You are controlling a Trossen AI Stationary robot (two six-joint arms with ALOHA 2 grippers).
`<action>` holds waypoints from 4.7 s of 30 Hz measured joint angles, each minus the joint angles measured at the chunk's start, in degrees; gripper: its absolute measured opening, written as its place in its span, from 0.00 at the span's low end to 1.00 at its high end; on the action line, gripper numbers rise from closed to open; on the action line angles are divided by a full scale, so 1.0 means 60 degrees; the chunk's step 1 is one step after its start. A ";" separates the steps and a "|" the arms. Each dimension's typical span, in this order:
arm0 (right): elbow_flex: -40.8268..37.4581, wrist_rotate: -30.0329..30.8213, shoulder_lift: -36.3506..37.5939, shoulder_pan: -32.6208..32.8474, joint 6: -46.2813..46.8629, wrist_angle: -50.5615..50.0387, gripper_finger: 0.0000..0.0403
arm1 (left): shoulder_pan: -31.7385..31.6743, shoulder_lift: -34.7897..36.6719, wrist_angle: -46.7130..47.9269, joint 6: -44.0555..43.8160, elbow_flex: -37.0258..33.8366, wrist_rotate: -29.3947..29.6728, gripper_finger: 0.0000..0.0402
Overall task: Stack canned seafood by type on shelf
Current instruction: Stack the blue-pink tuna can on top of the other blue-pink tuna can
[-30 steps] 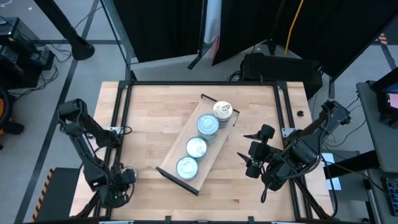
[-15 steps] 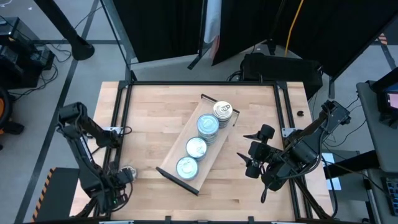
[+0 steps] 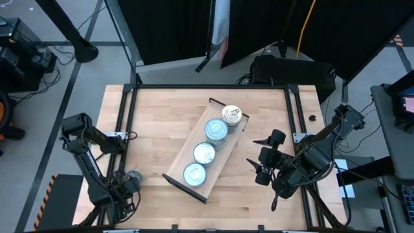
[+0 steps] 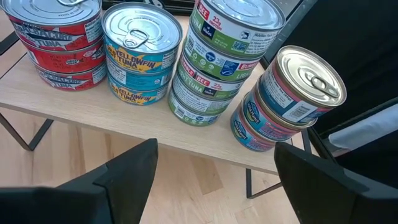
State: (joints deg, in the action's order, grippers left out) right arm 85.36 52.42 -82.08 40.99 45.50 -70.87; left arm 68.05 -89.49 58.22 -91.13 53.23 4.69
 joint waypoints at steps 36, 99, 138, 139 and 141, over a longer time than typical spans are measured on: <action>0.0000 -0.0044 0.0000 -0.0003 0.0015 0.0062 0.78 | 0.0437 -0.0324 0.0536 -0.1488 -0.0068 0.1228 0.00; 0.0000 -0.0827 -0.0055 0.0000 0.0052 0.0219 0.78 | -0.2320 0.1227 0.4215 0.6447 0.2175 0.0935 0.81; -0.0402 -0.0756 -0.0055 0.0000 -0.0973 0.0850 0.78 | -0.3519 0.1231 0.1196 0.9269 -0.0297 -0.0955 0.47; -0.0510 -0.0711 -0.0055 0.0000 -0.1122 0.0911 0.78 | -0.3510 0.1232 0.1108 0.9102 -0.0168 -0.0953 0.47; -0.0745 -0.0610 -0.0060 0.0000 -0.1563 0.1201 0.78 | -0.3508 0.1301 0.1168 0.8780 0.0243 -0.0926 0.47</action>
State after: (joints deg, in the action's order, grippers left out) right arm 80.89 48.76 -82.45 40.99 36.12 -63.66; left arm 47.00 -81.69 65.22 -38.45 54.69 -0.86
